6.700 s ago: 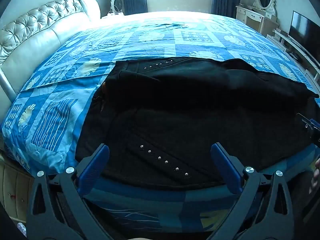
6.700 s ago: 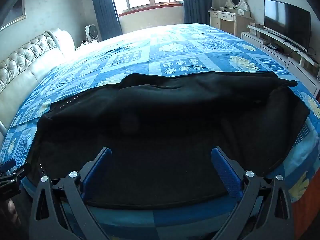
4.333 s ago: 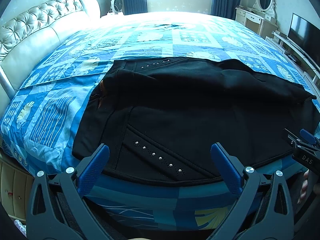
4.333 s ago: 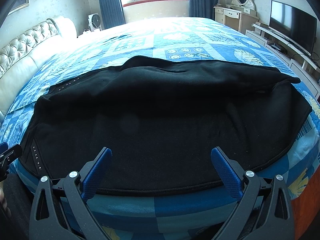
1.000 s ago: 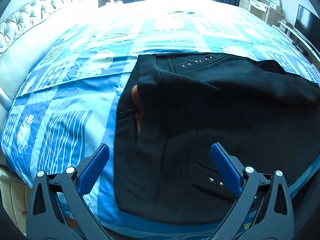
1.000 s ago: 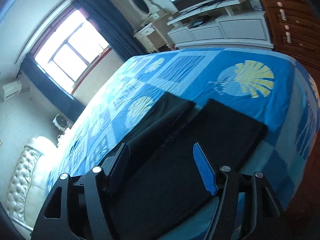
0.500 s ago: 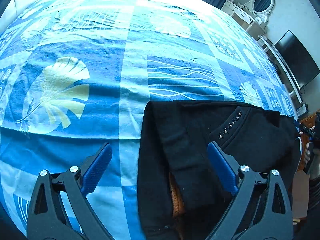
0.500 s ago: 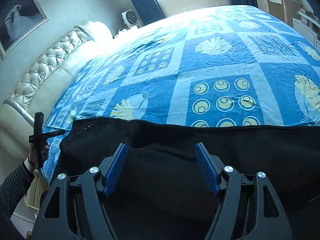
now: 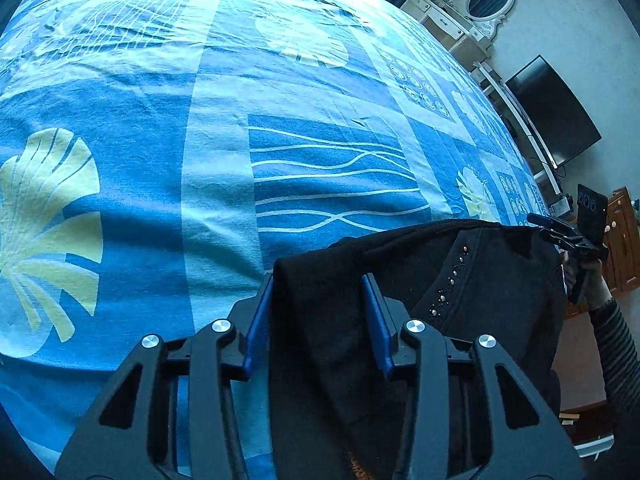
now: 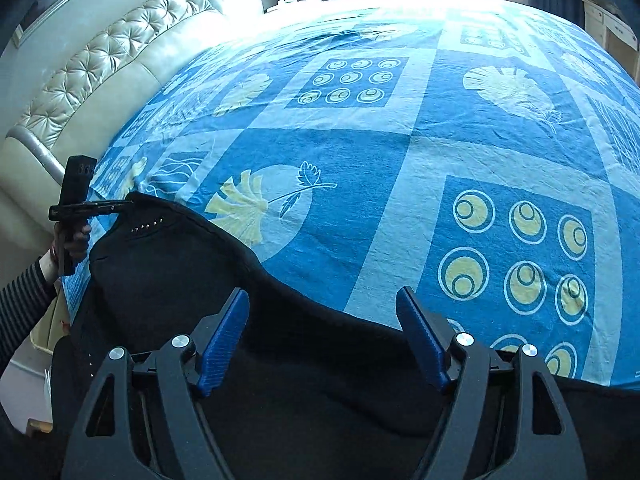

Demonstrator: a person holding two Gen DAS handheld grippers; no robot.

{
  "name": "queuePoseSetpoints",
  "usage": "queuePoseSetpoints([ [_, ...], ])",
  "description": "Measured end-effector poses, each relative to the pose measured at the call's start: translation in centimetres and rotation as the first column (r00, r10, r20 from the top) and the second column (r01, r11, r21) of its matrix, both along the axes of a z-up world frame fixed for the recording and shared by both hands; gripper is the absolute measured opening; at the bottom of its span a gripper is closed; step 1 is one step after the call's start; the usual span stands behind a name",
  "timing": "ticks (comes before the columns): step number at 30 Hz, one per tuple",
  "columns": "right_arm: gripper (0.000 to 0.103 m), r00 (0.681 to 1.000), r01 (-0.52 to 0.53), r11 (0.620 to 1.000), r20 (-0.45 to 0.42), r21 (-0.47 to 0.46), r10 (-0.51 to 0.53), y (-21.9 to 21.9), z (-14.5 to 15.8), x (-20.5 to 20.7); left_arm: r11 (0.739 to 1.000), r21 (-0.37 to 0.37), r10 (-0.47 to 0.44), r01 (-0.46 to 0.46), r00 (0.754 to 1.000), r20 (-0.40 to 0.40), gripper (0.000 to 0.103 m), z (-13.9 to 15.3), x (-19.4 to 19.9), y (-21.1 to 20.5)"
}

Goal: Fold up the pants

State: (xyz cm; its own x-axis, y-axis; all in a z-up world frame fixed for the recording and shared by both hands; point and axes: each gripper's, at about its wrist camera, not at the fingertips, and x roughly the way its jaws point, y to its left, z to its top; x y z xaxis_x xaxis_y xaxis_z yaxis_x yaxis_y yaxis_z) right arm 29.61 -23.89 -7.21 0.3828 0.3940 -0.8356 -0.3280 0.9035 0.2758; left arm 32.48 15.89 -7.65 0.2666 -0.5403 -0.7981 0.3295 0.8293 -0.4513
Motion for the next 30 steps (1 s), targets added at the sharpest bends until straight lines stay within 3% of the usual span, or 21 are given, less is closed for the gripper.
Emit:
queuePoseSetpoints([
  [3,0.075,0.999,-0.047,0.997,-0.027,-0.061,0.046,0.8,-0.9,0.7,1.0,-0.005,-0.006,0.006,1.0,0.004,0.039,-0.1,0.2,0.1],
  [6,0.075,0.998,-0.064,0.992,-0.018,-0.11,0.062,1.6,-1.3,0.9,0.999,0.043,-0.007,0.004,0.999,0.05,0.039,-0.1,-0.1,-0.8],
  [7,0.051,0.998,-0.062,0.994,-0.039,-0.091,0.059,1.6,-1.4,1.0,0.998,0.068,-0.016,0.012,0.998,0.06,0.039,0.0,-0.2,-1.1],
  [8,0.01,0.996,-0.066,0.996,-0.069,-0.058,0.062,1.7,-1.5,1.2,0.996,0.083,-0.024,0.018,0.998,0.063,0.036,0.1,-0.2,-1.3],
  [11,0.009,0.997,-0.08,0.988,-0.019,-0.133,0.078,3.2,-0.3,0.3,0.999,0.034,-0.037,0.036,0.999,0.027,0.019,0.7,-0.1,-1.3],
  [14,0.009,0.996,-0.044,0.987,0.066,-0.152,0.054,3.0,2.3,-0.7,0.999,0.039,-0.027,0.024,0.997,0.07,0.019,2.5,-0.4,-1.5],
  [18,0.009,0.979,0.026,0.99,0.204,-0.135,0.002,2.2,6.5,-3.1,0.999,-0.054,0.006,0.0,0.994,0.111,0.019,5.5,-1.2,-1.0],
  [22,0.009,0.951,0.046,0.986,0.31,-0.158,0.006,2.7,9.2,-7.9,0.995,-0.101,0.017,0.0,0.985,0.174,0.019,8.5,-4.1,-0.3],
  [30,0.009,0.921,0.055,0.97,0.387,-0.238,0.043,5.3,8.2,-19.1,0.993,-0.121,0.022,0.007,0.972,0.235,0.02,11.3,-13.3,1.0],
])
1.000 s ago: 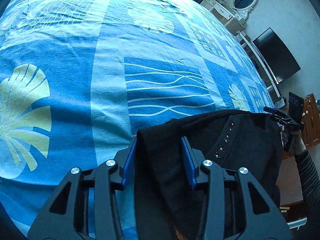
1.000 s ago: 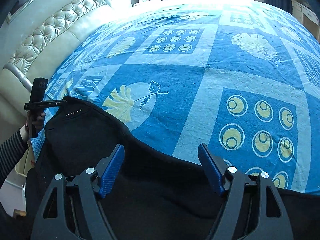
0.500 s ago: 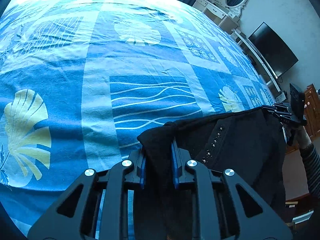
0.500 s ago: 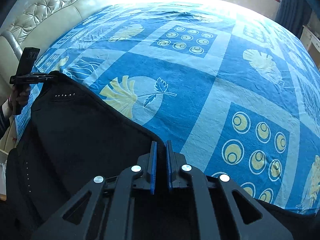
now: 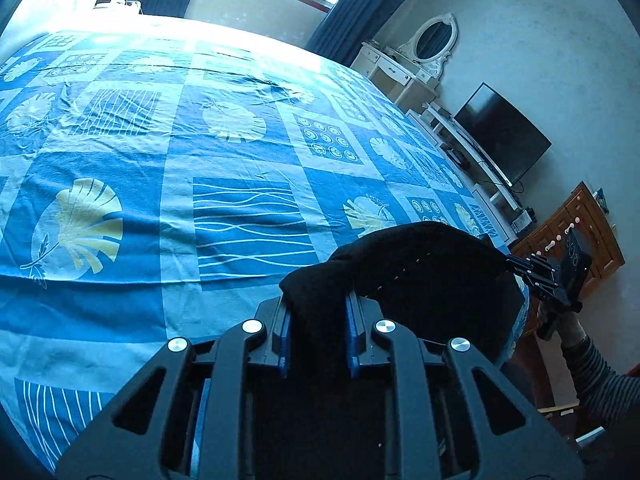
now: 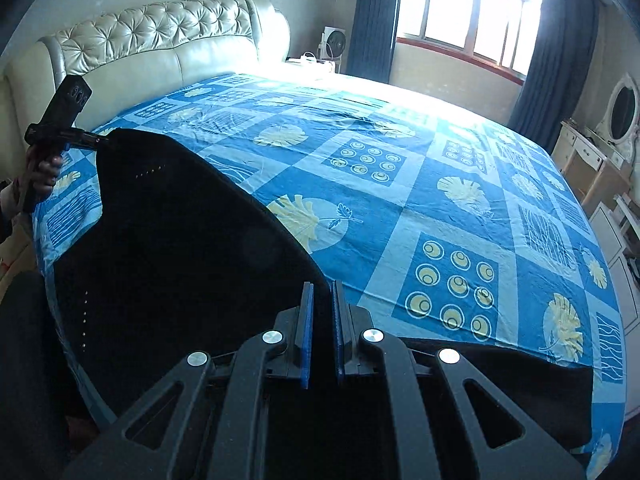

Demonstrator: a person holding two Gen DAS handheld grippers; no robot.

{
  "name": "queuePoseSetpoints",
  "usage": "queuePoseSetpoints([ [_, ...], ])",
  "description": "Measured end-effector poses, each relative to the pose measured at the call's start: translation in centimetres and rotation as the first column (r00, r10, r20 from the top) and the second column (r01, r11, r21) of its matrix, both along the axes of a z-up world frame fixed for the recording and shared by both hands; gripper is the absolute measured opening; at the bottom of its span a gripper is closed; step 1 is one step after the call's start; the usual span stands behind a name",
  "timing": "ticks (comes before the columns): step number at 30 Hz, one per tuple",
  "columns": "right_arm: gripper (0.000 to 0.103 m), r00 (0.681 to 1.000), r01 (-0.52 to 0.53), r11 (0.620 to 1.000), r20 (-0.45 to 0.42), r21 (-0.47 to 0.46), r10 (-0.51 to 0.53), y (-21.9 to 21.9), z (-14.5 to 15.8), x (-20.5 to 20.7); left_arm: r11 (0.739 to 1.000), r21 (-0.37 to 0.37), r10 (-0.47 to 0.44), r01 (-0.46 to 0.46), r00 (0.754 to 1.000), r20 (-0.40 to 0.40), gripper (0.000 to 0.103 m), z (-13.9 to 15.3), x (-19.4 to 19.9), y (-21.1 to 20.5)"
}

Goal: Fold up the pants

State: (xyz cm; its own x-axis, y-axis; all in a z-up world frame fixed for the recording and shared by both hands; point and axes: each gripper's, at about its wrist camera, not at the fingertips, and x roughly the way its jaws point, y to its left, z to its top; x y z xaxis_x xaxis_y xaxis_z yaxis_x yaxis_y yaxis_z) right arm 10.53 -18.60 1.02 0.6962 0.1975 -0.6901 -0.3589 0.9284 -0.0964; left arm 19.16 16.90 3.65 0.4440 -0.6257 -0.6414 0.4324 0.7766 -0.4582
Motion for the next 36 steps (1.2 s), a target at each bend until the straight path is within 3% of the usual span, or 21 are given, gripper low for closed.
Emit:
queuePoseSetpoints([
  [8,0.009,0.999,-0.013,0.997,-0.038,-0.071,0.01,1.9,-4.9,-6.8,0.997,-0.041,0.055,-0.059,0.995,-0.084,0.021,-3.7,-9.2,3.3],
  [14,0.011,0.993,-0.026,0.993,-0.117,-0.117,0.013,3.1,-9.6,-9.0,0.996,-0.015,0.081,-0.086,0.974,-0.211,0.021,-8.3,-12.6,3.8],
  [16,0.015,0.992,-0.003,0.995,-0.126,-0.099,-0.01,2.9,-10.1,-9.4,0.995,-0.01,0.095,-0.1,0.965,-0.246,0.021,-9.4,-13.3,3.9],
  [18,0.02,0.988,0.022,0.999,-0.152,-0.038,-0.027,2.4,-9.7,-10.0,0.99,-0.017,0.129,-0.138,0.956,-0.263,0.029,-9.8,-14.2,4.5],
  [20,0.039,0.985,0.062,0.997,-0.166,0.035,-0.056,1.8,-9.1,-10.8,0.982,-0.05,0.162,-0.183,0.945,-0.283,0.046,-9.8,-15.2,5.4],
  [22,0.046,0.979,0.109,0.982,-0.187,0.154,-0.079,0.8,-8.4,-11.4,0.969,-0.103,0.184,-0.223,0.936,-0.299,0.05,-9.4,-16.3,6.2],
  [24,0.048,0.968,0.161,0.934,-0.234,0.318,-0.087,-0.4,-8.2,-11.5,0.956,-0.146,0.201,-0.254,0.932,-0.301,0.059,-8.8,-17.1,6.4],
  [27,0.055,0.941,0.26,0.796,-0.328,0.546,-0.082,-1.9,-8.9,-10.9,0.945,-0.168,0.224,-0.282,0.928,-0.298,0.066,-8.2,-17.3,5.4],
  [30,0.055,0.908,0.351,0.643,-0.416,0.68,-0.055,-2.4,-10.5,-10.1,0.945,-0.154,0.228,-0.287,0.921,-0.317,0.067,-8.8,-17.0,3.9],
  [32,0.055,0.888,0.398,0.562,-0.458,0.725,-0.038,-2.4,-11.6,-9.7,0.944,-0.135,0.243,-0.301,0.911,-0.332,0.067,-9.2,-16.8,3.0],
  [34,0.055,0.875,0.423,0.519,-0.485,0.742,-0.021,-1.9,-12.4,-9.5,0.94,-0.131,0.254,-0.314,0.903,-0.346,0.067,-9.7,-16.8,2.7],
  [36,0.055,0.867,0.432,0.517,-0.497,0.739,-0.013,-1.3,-12.8,-9.3,0.933,-0.13,0.272,-0.335,0.895,-0.354,0.067,-10.0,-16.8,2.6],
])
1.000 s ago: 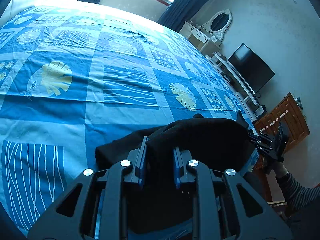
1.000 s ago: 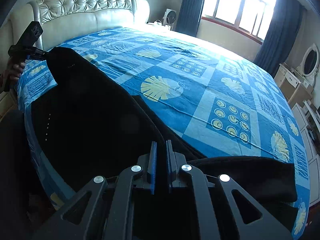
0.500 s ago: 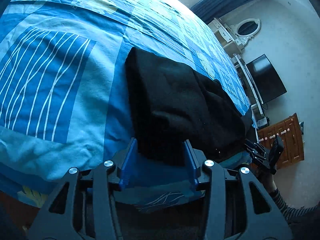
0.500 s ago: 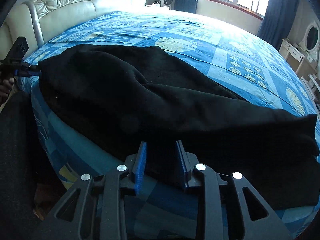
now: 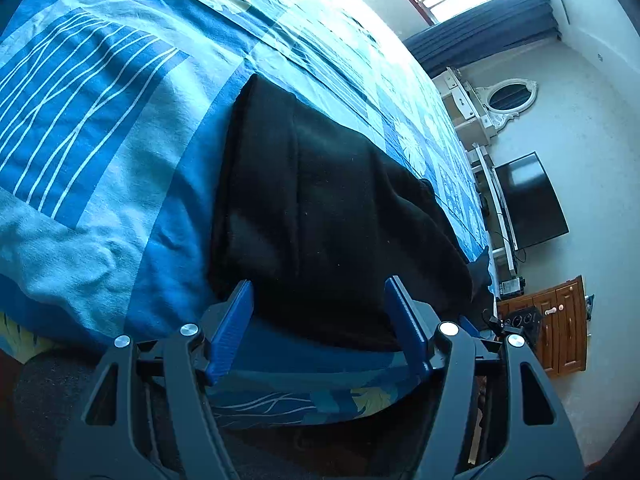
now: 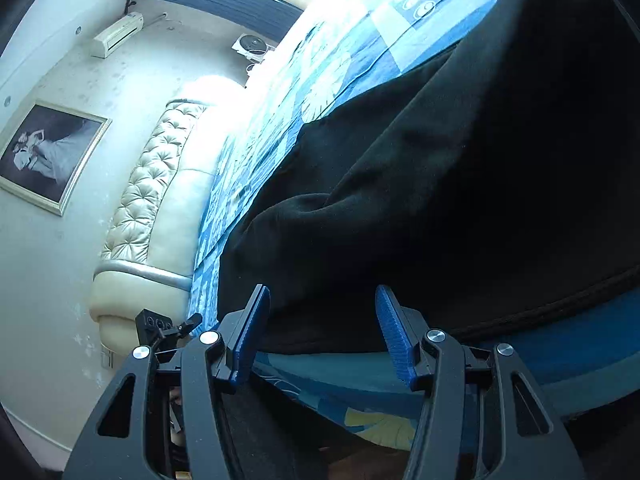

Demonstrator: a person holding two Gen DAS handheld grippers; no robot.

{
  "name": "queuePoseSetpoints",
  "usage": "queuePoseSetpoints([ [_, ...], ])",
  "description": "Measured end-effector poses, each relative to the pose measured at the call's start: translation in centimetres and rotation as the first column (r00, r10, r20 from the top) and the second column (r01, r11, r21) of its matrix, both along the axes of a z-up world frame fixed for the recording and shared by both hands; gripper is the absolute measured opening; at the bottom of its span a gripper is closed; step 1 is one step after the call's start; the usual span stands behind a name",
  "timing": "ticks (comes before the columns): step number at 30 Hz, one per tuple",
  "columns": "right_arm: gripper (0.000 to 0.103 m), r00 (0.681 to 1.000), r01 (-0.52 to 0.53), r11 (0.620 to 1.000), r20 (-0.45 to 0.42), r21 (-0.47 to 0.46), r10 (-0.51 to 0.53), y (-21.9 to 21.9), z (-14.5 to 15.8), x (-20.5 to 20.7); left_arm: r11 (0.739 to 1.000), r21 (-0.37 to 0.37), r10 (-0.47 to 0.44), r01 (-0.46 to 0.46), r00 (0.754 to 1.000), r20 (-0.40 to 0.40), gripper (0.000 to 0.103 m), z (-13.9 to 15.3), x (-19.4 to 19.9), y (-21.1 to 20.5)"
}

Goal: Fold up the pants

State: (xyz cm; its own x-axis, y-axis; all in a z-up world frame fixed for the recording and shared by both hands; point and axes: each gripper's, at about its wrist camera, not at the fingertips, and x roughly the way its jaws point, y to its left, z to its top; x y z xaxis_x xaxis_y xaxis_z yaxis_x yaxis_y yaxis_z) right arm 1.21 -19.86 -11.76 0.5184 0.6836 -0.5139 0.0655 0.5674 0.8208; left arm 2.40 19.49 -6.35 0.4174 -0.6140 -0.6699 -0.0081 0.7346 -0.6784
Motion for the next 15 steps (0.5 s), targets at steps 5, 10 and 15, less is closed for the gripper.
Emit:
queuePoseSetpoints([
  [5,0.058,1.0,-0.017,1.0,-0.001,-0.014,0.017,1.2,-0.1,0.3,0.997,-0.053,0.051,-0.053,0.998,-0.032,0.066,-0.8,0.7,0.7],
  [10,0.058,1.0,0.007,1.0,-0.002,-0.007,-0.007,1.9,0.3,0.9,0.992,-0.006,0.123,-0.123,0.99,-0.074,0.034,-1.1,1.3,0.8],
  [15,0.063,0.999,0.03,0.999,-0.039,0.036,-0.029,2.8,-0.5,0.7,0.985,0.003,0.173,-0.174,0.978,-0.113,0.019,-1.8,1.3,1.3],
])
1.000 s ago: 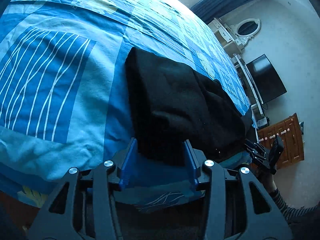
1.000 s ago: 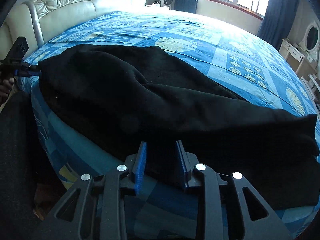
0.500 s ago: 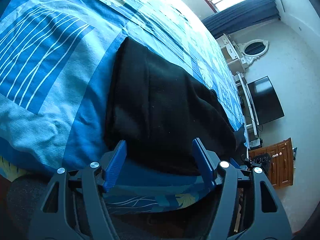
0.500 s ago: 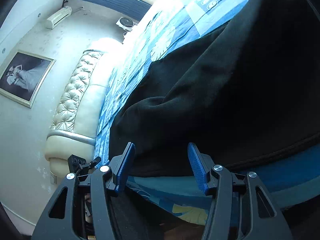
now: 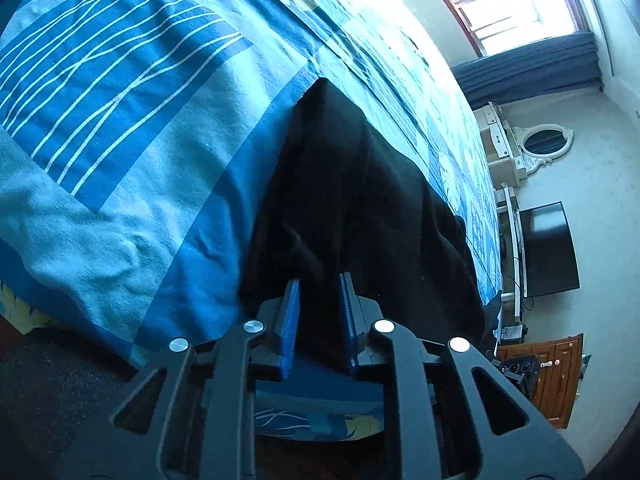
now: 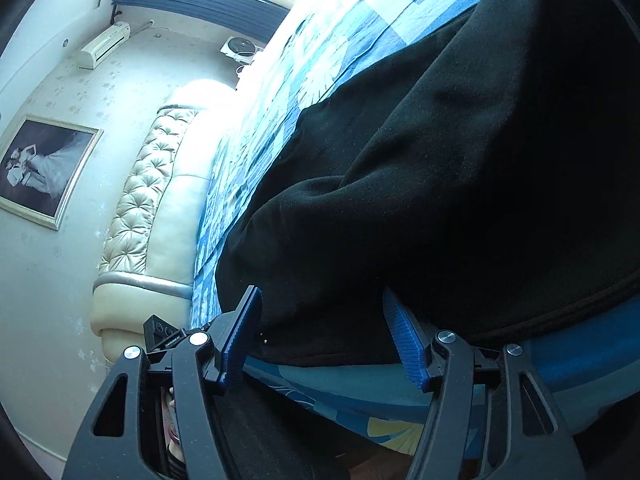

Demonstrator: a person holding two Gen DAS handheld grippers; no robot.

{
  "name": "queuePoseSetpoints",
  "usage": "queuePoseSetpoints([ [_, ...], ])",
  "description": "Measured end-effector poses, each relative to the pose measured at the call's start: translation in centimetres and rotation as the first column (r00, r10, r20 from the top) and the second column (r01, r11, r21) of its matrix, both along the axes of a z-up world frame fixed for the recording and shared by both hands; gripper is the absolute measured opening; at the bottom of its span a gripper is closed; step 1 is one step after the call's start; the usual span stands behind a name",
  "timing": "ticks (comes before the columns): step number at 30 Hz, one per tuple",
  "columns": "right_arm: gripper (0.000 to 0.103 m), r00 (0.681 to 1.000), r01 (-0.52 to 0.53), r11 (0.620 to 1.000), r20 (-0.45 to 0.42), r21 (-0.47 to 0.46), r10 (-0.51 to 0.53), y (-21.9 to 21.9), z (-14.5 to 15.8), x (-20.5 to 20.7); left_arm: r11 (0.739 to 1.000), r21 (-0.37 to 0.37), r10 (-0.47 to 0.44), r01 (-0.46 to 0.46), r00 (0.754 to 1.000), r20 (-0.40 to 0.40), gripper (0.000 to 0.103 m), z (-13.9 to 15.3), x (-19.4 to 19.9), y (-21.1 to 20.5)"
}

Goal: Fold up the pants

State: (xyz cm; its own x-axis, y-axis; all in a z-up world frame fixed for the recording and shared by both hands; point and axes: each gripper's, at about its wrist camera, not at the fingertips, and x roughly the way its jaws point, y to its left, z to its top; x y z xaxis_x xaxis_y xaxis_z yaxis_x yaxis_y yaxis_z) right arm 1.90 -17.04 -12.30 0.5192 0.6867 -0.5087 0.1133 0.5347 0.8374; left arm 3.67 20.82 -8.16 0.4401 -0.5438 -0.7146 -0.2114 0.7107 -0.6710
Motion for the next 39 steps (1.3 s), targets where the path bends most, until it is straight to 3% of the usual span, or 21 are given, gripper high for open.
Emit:
queuePoseSetpoints([
  [5,0.06,0.999,0.036,0.998,0.035,-0.058,-0.034,0.7,0.4,0.6,0.998,0.055,0.026,-0.027,1.0,0.014,0.024,0.2,-0.1,-0.9],
  [7,0.047,0.998,0.046,0.993,0.043,-0.109,-0.042,0.8,0.7,1.1,0.996,0.092,0.002,-0.004,1.0,0.021,0.021,0.7,0.2,-1.3],
  [8,0.03,0.998,0.046,0.991,0.044,-0.126,-0.04,0.8,0.8,1.3,0.994,0.105,0.001,-0.003,1.0,0.017,0.011,0.8,0.4,-1.3],
  [10,0.013,0.998,0.044,0.989,0.05,-0.139,-0.037,0.9,1.2,1.6,0.997,0.069,0.017,-0.017,1.0,-0.002,0.009,0.9,0.5,-0.7],
  [13,0.011,0.996,0.027,0.989,0.083,-0.148,-0.015,1.4,3.0,0.7,0.998,0.027,0.06,-0.059,0.998,-0.017,0.007,1.5,-0.2,0.5],
  [16,0.011,0.996,-0.007,0.989,0.084,-0.146,0.02,1.7,4.0,-0.5,0.996,0.078,0.052,-0.052,0.999,0.001,0.006,2.3,-1.2,0.8],
  [21,0.011,0.999,-0.044,0.983,-0.016,-0.176,0.041,1.4,0.5,-1.4,0.992,0.126,0.0,0.004,1.0,-0.028,0.007,0.7,-2.0,0.3],
  [25,0.012,0.999,-0.053,0.987,-0.016,-0.149,0.052,1.0,-0.4,-1.2,0.981,0.189,-0.041,0.042,0.999,-0.007,0.008,1.1,-1.8,-0.3],
  [29,0.032,0.999,-0.044,0.985,-0.009,-0.167,0.043,-0.5,1.2,-1.9,0.94,0.332,-0.099,0.084,0.995,0.031,0.014,3.1,-2.5,-1.8],
  [31,0.034,1.0,-0.014,0.981,0.009,-0.193,0.016,-2.2,2.5,-2.4,0.92,0.377,-0.142,0.11,0.988,0.059,0.015,4.4,-3.0,-2.9],
  [35,0.054,0.988,0.154,0.942,0.08,-0.299,-0.136,-8.6,5.8,-2.8,0.898,0.423,-0.191,0.124,0.974,0.12,0.046,6.8,-2.6,-5.1],
  [39,0.056,0.938,0.345,0.845,0.131,-0.41,-0.32,-17.5,8.6,-0.5,0.857,0.501,-0.223,0.122,0.964,0.146,0.06,7.1,0.0,-7.7],
])
